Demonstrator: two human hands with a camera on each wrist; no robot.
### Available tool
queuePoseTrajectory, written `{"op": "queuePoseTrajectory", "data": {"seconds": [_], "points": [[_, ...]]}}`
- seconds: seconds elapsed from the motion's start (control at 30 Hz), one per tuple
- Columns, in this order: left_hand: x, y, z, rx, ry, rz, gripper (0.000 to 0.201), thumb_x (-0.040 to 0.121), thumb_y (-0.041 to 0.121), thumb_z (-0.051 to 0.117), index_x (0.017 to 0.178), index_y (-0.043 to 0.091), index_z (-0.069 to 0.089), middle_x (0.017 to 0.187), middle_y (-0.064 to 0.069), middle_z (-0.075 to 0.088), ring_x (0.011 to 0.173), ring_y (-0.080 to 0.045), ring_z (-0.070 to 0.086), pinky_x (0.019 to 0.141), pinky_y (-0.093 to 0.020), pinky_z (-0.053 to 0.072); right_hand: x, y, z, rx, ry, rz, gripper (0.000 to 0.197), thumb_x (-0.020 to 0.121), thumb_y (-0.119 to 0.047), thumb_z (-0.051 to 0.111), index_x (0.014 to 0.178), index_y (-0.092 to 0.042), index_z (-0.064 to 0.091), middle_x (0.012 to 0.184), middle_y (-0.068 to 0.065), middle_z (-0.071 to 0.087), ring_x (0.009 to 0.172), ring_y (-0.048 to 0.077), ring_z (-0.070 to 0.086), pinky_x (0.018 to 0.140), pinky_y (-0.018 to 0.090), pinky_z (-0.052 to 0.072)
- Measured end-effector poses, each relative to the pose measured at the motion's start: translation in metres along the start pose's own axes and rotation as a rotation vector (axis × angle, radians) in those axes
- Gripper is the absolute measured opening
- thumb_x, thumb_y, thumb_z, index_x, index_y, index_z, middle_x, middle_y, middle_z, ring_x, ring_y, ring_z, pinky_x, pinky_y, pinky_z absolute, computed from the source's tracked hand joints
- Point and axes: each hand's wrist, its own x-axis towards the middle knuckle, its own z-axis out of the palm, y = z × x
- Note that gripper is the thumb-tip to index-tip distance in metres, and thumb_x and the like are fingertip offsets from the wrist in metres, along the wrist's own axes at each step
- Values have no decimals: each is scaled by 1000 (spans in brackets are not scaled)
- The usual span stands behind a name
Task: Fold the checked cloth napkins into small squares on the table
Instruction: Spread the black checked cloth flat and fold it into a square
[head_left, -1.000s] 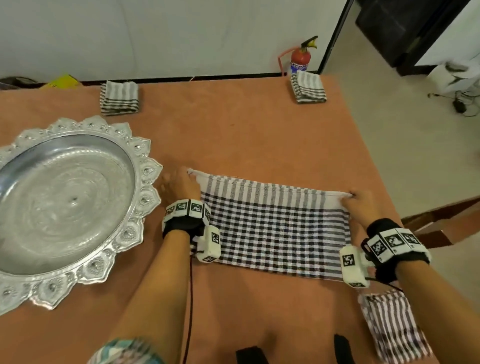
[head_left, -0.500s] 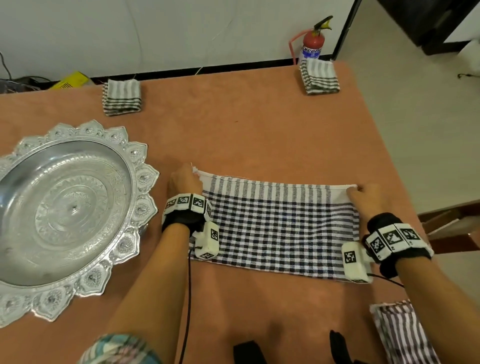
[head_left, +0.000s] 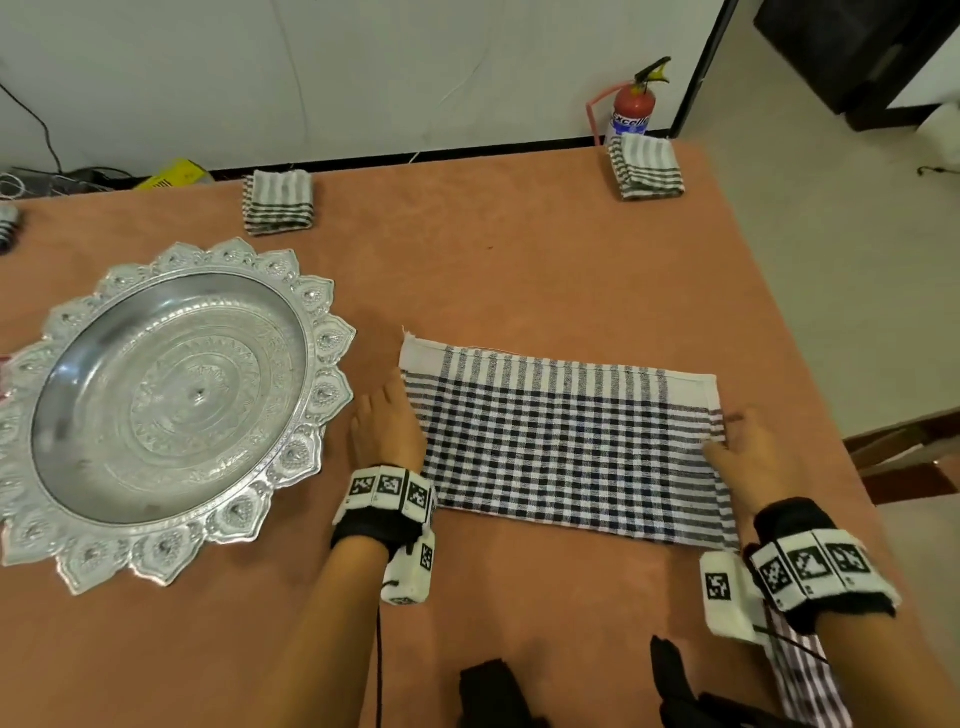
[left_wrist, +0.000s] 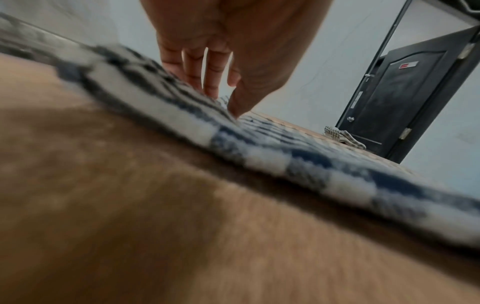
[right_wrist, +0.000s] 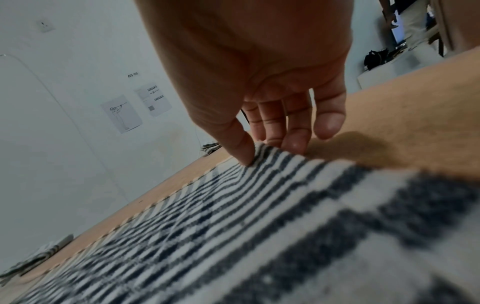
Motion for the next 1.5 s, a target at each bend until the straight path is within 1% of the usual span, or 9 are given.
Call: {"op": "queuePoseTrajectory", "data": {"seconds": [0.2,0.43,0.6,0.7,0.8,1.0,1.2,1.37,1.5], "points": [[-37,-13,-13,155,-154,47,61,87,1,44,141,25,31,137,-13,40,124,-31,38,103,-41,33,-7,3,7,-190,-7,-28,30,86,-11,53,114,-12,46,107,15,61,92,35,60,81,45,52],[-55,-21,-21,141,-259,36,62,86,-1,47,142,24,34,140,-21,34,127,-39,34,106,-46,32,-47,-29,21,-546,83,-204,51,83,-14,55,131,-9,39,129,20,47,118,38,41,94,48,42],[-66,-2,-21,203,-137,115,57,87,2,50,140,18,36,144,-20,29,131,-36,30,107,-47,31,-101,-85,85,-527,-245,-503,53,96,-26,42,145,-23,23,157,11,12,144,34,8,113,56,18],[-77,12,-11,169,-265,281,57,95,13,43,147,16,21,157,-13,6,145,-31,6,117,-44,15,-117,-89,112,-531,-433,-434,53,101,-30,28,149,-34,5,158,5,-14,142,37,-19,112,61,-3],[-81,7,-1,150,-464,281,58,101,30,29,150,21,0,158,-5,-14,146,-23,-12,118,-42,1,-117,-64,111,-573,-421,-310,56,99,-45,22,146,-42,-10,155,0,-26,138,39,-29,109,64,-11],[-81,-13,-2,196,-484,218,61,99,44,19,148,26,-13,154,-1,-27,143,-20,-24,117,-40,-9,-95,-18,63,-400,-241,-6,63,99,-48,19,149,-24,-9,156,14,-20,142,39,-19,115,56,-3],[-100,33,-4,266,-488,455,61,101,38,25,149,23,-8,156,-10,-21,144,-26,-19,117,-46,-7,-108,-22,77,-468,-293,-194,58,101,-36,23,149,-29,-9,156,10,-22,142,34,-21,114,54,-3],[-94,97,2,214,-406,748,60,96,9,41,148,20,14,154,-15,16,144,-31,12,118,-44,16,-94,-6,47,-436,-39,-10,65,93,-23,47,147,-8,15,155,23,6,143,38,6,113,49,21],[-82,161,7,187,-404,1001,59,91,-2,41,145,17,27,124,-15,49,114,-31,45,92,-39,41,-80,2,25,-388,59,113,48,88,-19,54,129,0,39,131,21,46,121,36,42,96,42,40]]}}
